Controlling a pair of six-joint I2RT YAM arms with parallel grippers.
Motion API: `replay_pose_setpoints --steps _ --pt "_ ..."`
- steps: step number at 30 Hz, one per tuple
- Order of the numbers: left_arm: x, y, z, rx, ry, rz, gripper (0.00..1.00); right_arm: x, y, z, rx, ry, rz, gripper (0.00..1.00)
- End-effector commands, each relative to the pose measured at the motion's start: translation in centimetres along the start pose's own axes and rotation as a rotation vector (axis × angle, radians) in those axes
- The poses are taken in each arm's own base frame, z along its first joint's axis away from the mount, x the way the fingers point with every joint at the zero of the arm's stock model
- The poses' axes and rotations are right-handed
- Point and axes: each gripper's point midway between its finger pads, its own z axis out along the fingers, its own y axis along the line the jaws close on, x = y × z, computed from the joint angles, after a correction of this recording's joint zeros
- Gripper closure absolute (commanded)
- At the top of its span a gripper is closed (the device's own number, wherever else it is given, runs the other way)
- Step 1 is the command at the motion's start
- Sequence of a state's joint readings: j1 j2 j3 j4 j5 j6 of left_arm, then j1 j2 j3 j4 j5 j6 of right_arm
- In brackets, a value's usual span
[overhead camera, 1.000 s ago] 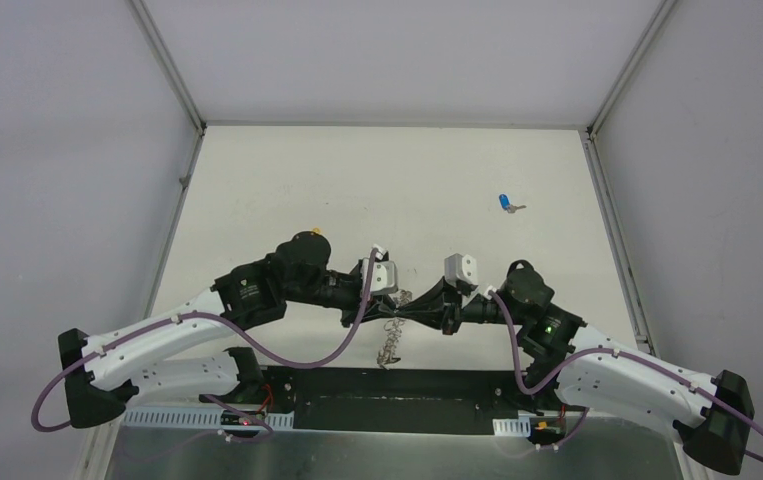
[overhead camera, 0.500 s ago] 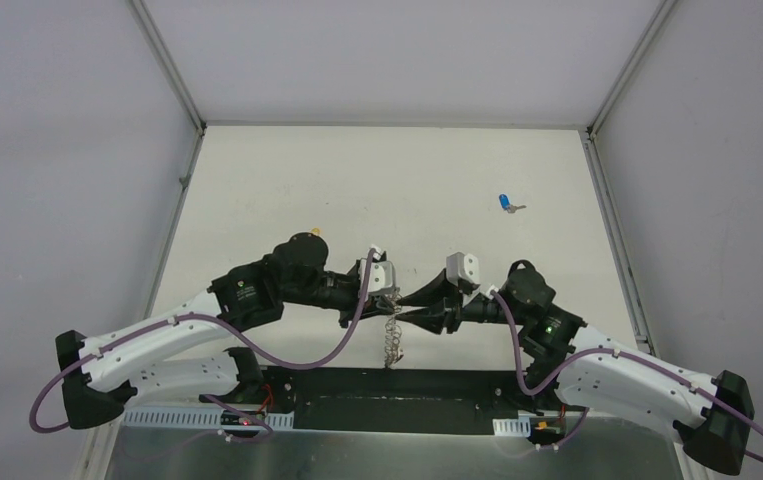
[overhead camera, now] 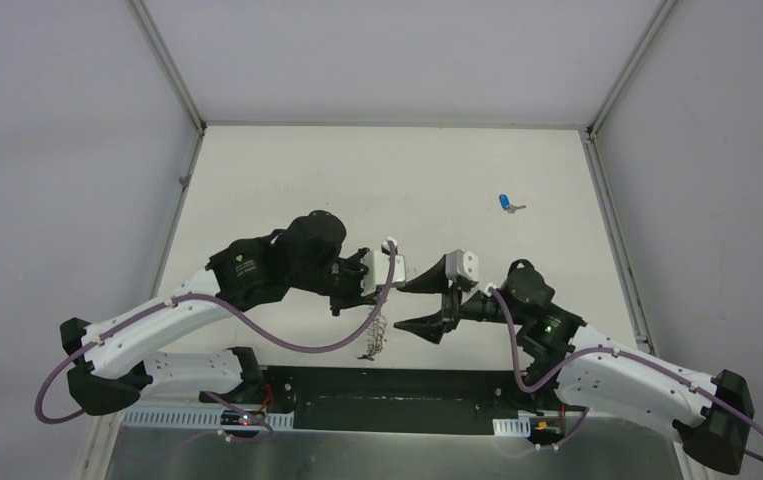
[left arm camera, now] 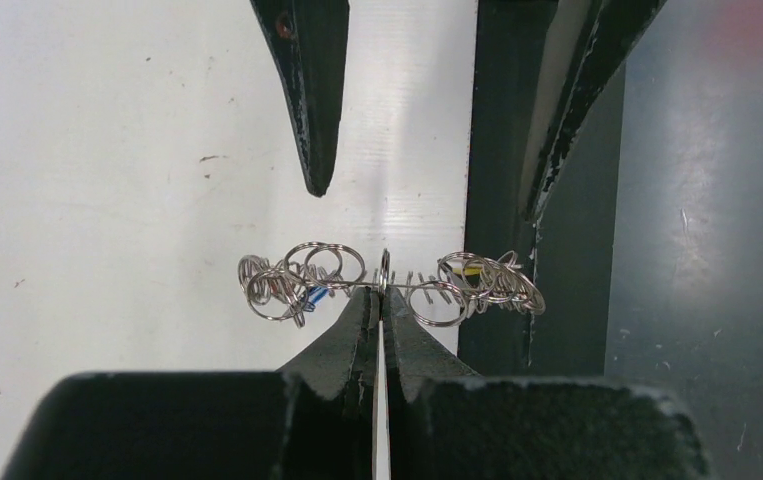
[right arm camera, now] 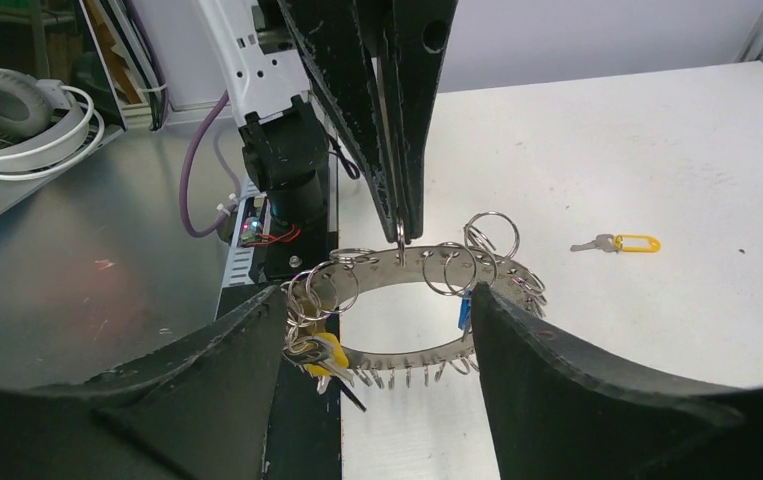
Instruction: Put the keys on the keyring
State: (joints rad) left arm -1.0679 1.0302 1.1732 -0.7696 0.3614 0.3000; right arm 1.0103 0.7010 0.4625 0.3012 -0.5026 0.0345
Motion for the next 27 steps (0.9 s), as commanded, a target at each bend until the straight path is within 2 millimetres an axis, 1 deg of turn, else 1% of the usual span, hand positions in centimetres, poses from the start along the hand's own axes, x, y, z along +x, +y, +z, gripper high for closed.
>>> replay_pose_setpoints --steps 1,2,3,6,13,15,19,27 --pt "0.3 0.2 -1.2 0.014 0.122 0.063 1.0 -2.4 0.1 1.1 -0.033 -0.039 -0.037 0.33" --pt "0.5 0.3 -1.0 0.022 0.15 0.062 1.0 -2.3 0.2 1.3 -0.044 -0.034 -0.038 0.37" --pt "0.0 0.4 -1.3 0.025 0.16 0.067 1.0 -2.3 0.2 1.5 -0.053 -0.032 -0.039 0.38" --pt "-0.1 0.4 -1.7 0.042 0.222 0.055 1.0 -2.3 0.1 2.1 -0.062 -0.036 -0.034 0.42" --pt "0.7 0.9 -2.7 0.036 0.392 0.01 1.0 -2.3 -0.2 3.3 -0.08 -0.056 -0.019 0.56" --pt "0.9 0.9 -2.8 0.038 0.422 -0.002 1.0 -2.4 0.0 3.6 -0.096 -0.062 -0.012 0.59" --pt "0.6 0.9 -2.7 0.041 0.43 -0.008 1.0 -2.6 -0.1 3.9 -0.104 -0.081 -0.011 0.67" --pt "0.2 0.4 -2.0 0.061 0.413 -0.035 1.0 -2.8 -0.3 4.7 -0.108 -0.118 0.002 0.68"
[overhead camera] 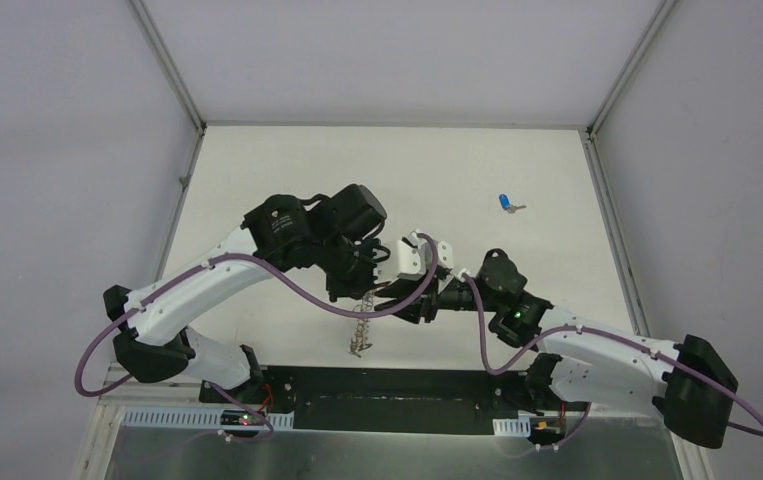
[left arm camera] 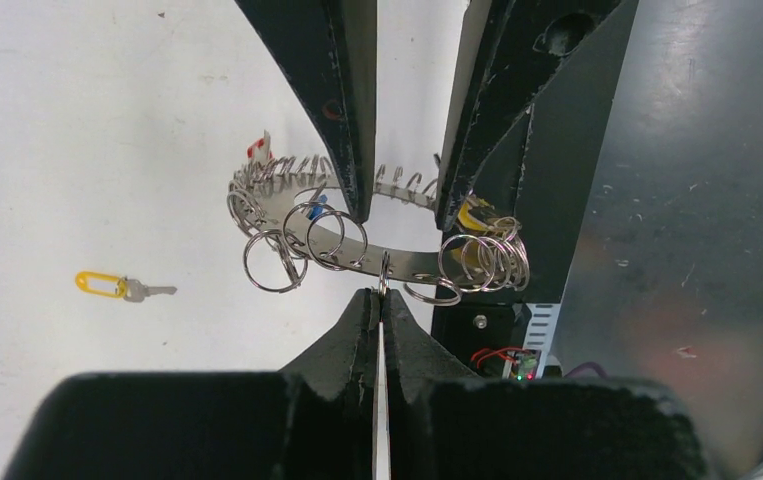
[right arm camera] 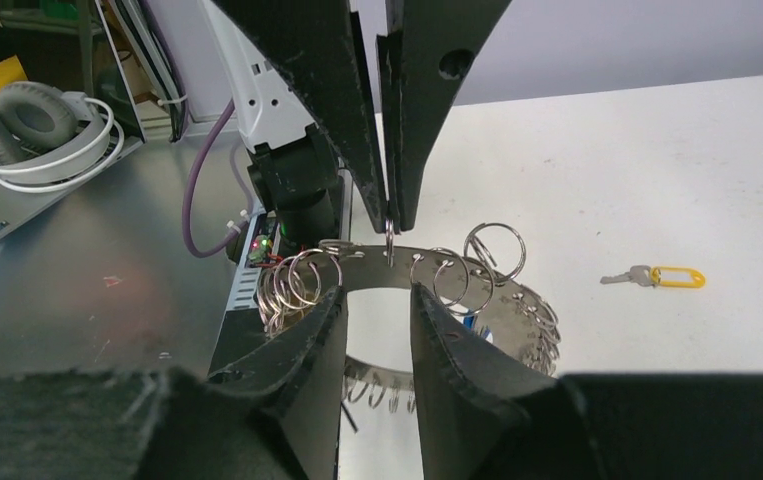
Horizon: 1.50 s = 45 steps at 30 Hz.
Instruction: Put the keys on the keyring
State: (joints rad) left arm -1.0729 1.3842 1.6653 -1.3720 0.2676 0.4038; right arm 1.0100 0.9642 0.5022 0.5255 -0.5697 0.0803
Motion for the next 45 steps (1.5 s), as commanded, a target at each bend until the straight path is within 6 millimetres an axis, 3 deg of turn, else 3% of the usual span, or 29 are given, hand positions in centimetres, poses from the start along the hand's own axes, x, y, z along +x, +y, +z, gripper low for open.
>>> replay_pose_setpoints --steps 1,12,18,27,31,35,40,45 --pt "-1.3 -0.4 0.0 0.011 -0.036 0.002 1.0 -3.9 0.7 0.9 -0.047 -0.128 -0.047 0.68" --pt "-2.5 -0.4 -0.2 -0.01 -0.146 0.002 1.0 -4.0 0.4 1.4 -0.04 -0.175 -0.028 0.69" --pt "-2.5 -0.5 -0.5 -0.016 -0.157 0.002 1.0 -3.3 0.8 1.6 -0.074 -0.147 -0.026 0.98" --pt "-2.9 -0.4 -1.1 -0.04 -0.209 -0.004 1.0 -3.2 0.5 0.4 -0.016 -0.148 -0.05 1.0" --pt "-3.5 -0.4 -1.2 -0.064 -0.296 -0.026 0.84 -3.8 0.8 0.0 -0.018 -0.163 -0.061 1.0" --pt "-2.7 -0.6 -1.6 -0.103 -0.378 -0.055 0.71 -4.5 1.2 -0.4 -0.023 -0.17 -0.068 1.0" --pt "-2.4 -1.0 -2.7 -0.144 -0.565 -0.077 0.63 -4.9 1.3 -1.0 -0.005 -0.18 -0.078 1.0" --pt "-4.0 -2.1 -3.2 -0.116 -0.814 -0.042 0.6 -5.2 1.4 -1.3 0.003 -0.194 -0.074 1.0"
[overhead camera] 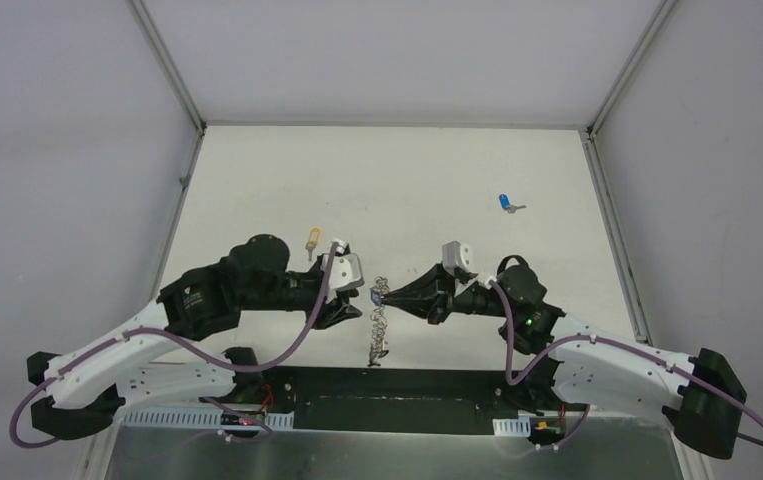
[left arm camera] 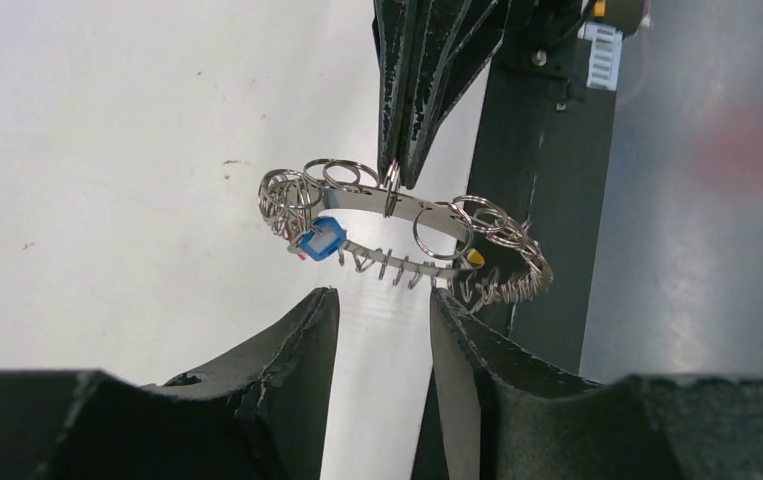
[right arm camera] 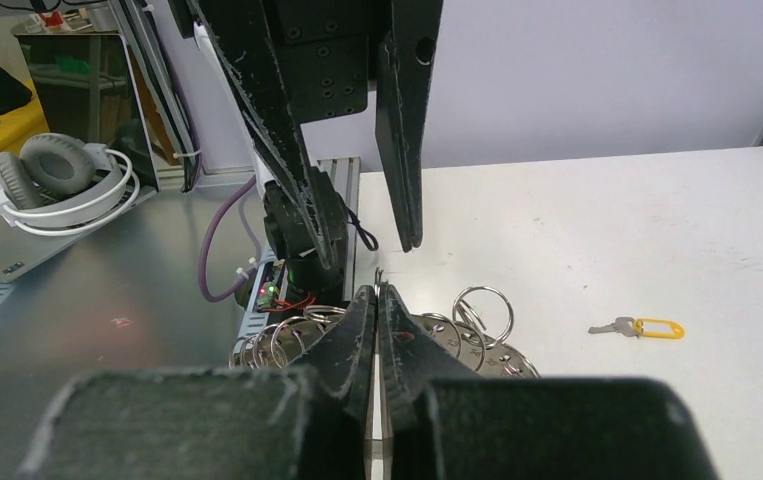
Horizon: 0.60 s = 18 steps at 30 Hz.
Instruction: Put the keys on the keyring
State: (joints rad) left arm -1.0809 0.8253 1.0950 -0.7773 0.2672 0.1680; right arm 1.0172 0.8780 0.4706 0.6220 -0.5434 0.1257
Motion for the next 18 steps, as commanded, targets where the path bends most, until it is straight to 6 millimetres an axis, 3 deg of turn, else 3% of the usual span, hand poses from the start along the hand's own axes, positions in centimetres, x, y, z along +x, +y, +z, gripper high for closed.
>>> replay_pose_setpoints --steps 1,7,14,17,18 --pt "-4.2 -0.7 0.8 0.03 -0.298 0.003 0.6 -1.9 0.3 -0.2 0.002 -0.065 -0.04 1.0" --pt "-5.3 -1.0 1.8 0.061 -0.419 0.011 0.65 -2.1 0.4 -0.3 0.002 -0.07 -0.037 1.0" --pt "-5.0 -1.1 2.8 0.079 -0.414 0.007 0.87 -2.1 0.4 -0.3 0.005 -0.071 -0.036 1.0" --pt "-5.0 -1.0 2.8 0.072 -0.419 0.007 1.0 -2.1 0.4 -0.3 0.005 -0.069 -0.035 1.0" --pt "-5.0 -1.0 2.7 0.07 -0.423 0.007 1.0 -2.1 0.4 -0.3 0.005 -0.069 -0.035 1.0"
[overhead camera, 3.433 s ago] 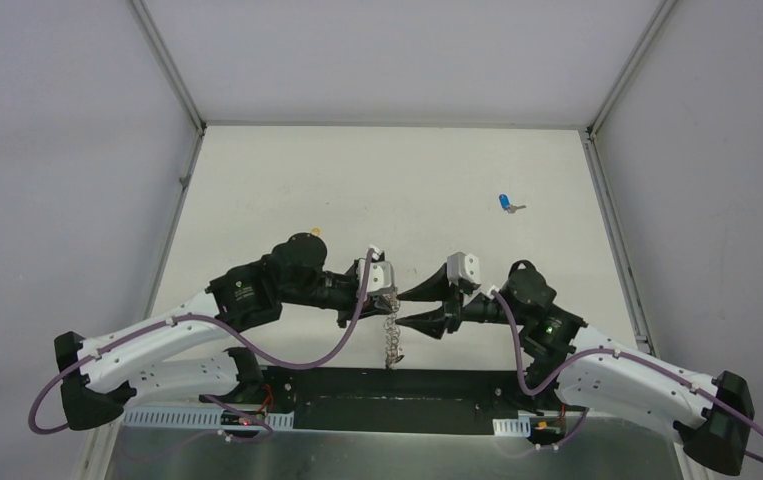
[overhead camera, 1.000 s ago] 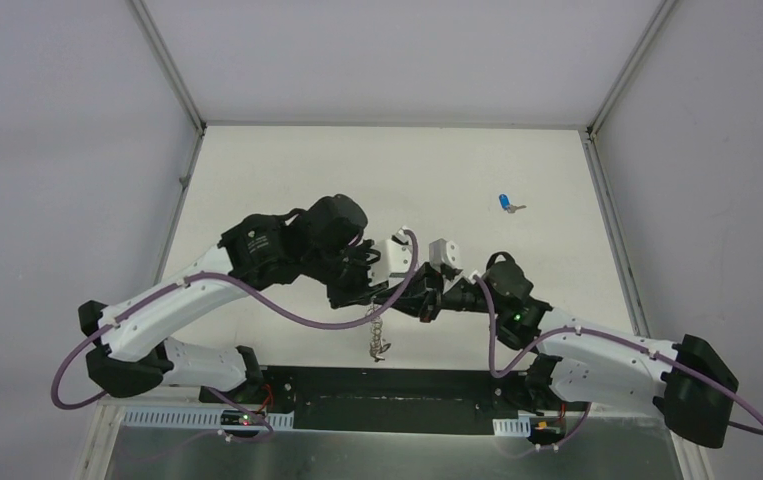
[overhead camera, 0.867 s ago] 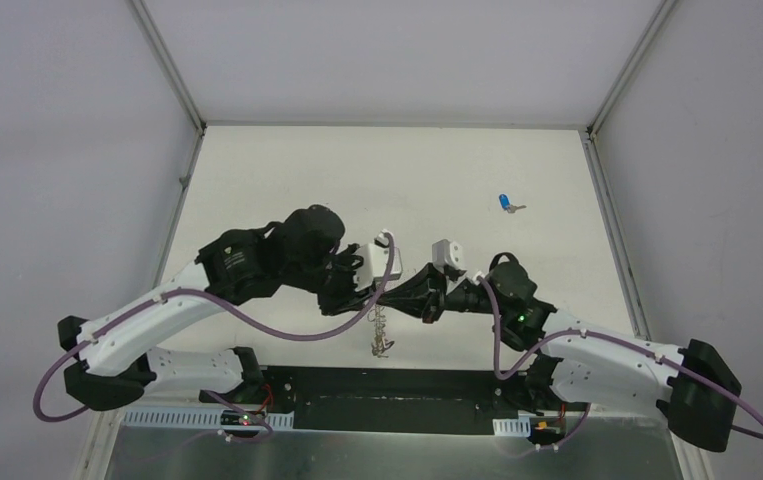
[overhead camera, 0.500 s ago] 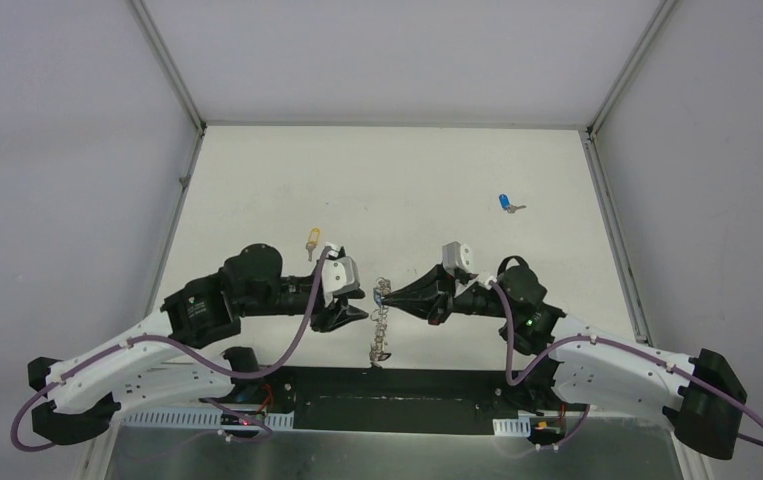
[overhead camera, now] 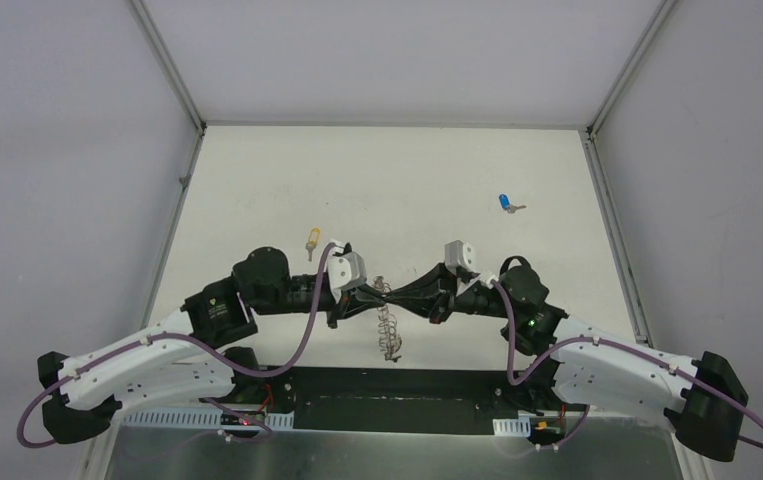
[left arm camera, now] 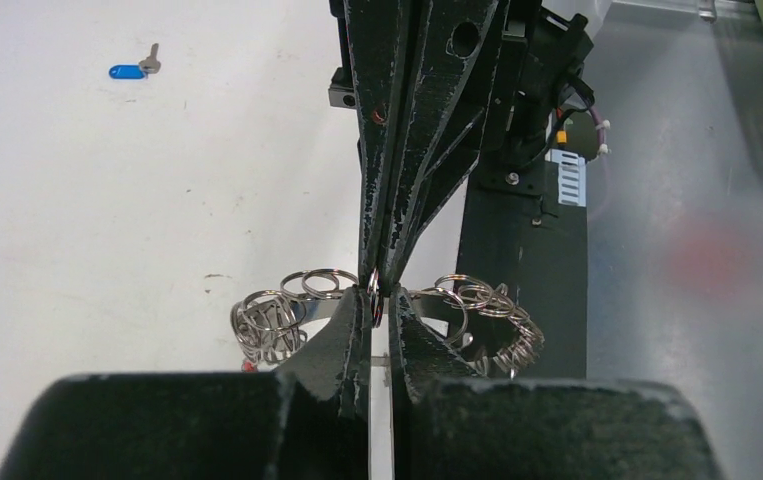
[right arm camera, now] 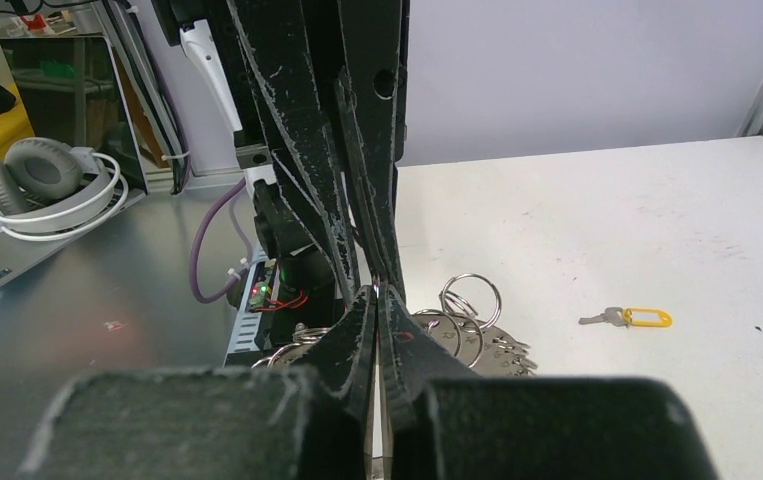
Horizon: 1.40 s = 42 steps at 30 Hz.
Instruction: Put the keys on the keyring
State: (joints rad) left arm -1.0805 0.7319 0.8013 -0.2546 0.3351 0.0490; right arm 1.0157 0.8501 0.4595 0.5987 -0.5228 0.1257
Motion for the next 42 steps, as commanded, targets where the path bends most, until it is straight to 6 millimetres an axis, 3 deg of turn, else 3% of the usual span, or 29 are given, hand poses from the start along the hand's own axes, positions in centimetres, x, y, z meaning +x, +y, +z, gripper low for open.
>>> replay_pose_setpoints --steps 1,7,13,18,20,24,36,42 --pt "-2.6 -0.6 0.2 0.028 -0.112 0.031 1.0 -2.1 0.6 0.1 -0.019 -0.07 -0.037 1.0" --pt "-2.5 -0.3 -0.4 0.008 -0.104 0.052 1.0 -1.9 0.4 0.1 -0.006 -0.068 -0.029 1.0" --pt "-2.4 0.2 -0.9 -0.008 -0.025 0.124 1.0 -1.9 0.3 0.0 0.003 -0.067 -0.023 0.65" --pt "-2.5 0.8 -1.0 -0.017 0.037 0.196 1.0 -1.9 0.4 -0.2 0.004 -0.062 -0.021 0.64" --pt "-2.5 1.1 -1.1 -0.02 0.07 0.224 1.0 -2.0 0.2 -0.3 0.017 -0.064 -0.028 0.5" --pt "-2.4 1.6 -1.5 -0.026 0.143 0.279 1.0 -1.8 0.3 -0.6 0.02 -0.055 -0.034 0.43" --pt "-3.0 2.8 -2.5 0.021 0.388 0.419 1.0 -0.8 0.5 0.2 -0.029 0.018 -0.051 0.48" --pt "-2.7 2.4 -2.5 0.083 0.491 0.399 1.0 -1.5 -0.3 1.4 -0.02 -0.009 -0.066 0.51"
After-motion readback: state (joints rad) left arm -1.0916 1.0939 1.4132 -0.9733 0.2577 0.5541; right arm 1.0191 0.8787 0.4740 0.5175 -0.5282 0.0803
